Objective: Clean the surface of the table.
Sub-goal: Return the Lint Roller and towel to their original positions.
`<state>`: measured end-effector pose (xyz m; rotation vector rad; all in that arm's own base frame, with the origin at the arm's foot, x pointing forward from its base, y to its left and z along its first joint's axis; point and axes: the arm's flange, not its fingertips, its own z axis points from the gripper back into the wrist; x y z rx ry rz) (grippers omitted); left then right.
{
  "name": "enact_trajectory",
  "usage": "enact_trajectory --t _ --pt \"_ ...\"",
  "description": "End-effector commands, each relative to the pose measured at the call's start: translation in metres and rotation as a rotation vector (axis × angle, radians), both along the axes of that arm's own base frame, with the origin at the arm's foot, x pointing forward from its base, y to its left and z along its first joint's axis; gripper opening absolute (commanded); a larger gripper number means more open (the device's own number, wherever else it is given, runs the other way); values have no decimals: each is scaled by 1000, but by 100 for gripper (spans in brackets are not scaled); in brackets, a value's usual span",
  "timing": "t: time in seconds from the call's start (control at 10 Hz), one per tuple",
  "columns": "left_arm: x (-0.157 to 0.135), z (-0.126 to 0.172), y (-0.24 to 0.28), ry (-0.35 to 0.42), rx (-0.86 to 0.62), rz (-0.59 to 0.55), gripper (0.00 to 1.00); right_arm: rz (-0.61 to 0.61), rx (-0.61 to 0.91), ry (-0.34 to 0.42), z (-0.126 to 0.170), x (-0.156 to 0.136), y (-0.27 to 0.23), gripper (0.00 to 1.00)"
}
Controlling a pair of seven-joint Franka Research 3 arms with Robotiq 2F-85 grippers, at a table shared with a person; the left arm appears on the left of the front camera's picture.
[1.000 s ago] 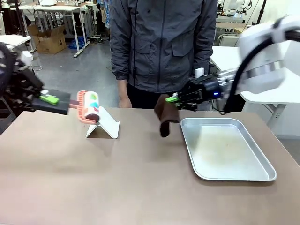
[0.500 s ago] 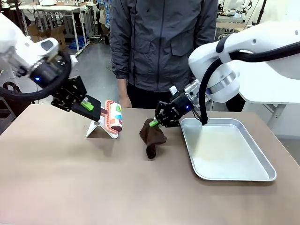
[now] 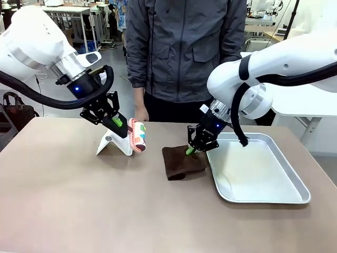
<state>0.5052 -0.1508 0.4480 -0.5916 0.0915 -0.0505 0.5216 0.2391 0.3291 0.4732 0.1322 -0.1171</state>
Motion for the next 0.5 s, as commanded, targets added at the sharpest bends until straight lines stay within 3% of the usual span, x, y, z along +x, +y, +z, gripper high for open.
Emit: enact_trajectory --t 0.0,0.4 --pt "13 4 -6 28 25 16 22 -49 -25 -26 8 -5 -4 9" --pt "7 -3 -3 13 5 7 22 -17 -8 -10 4 0 -4 9"
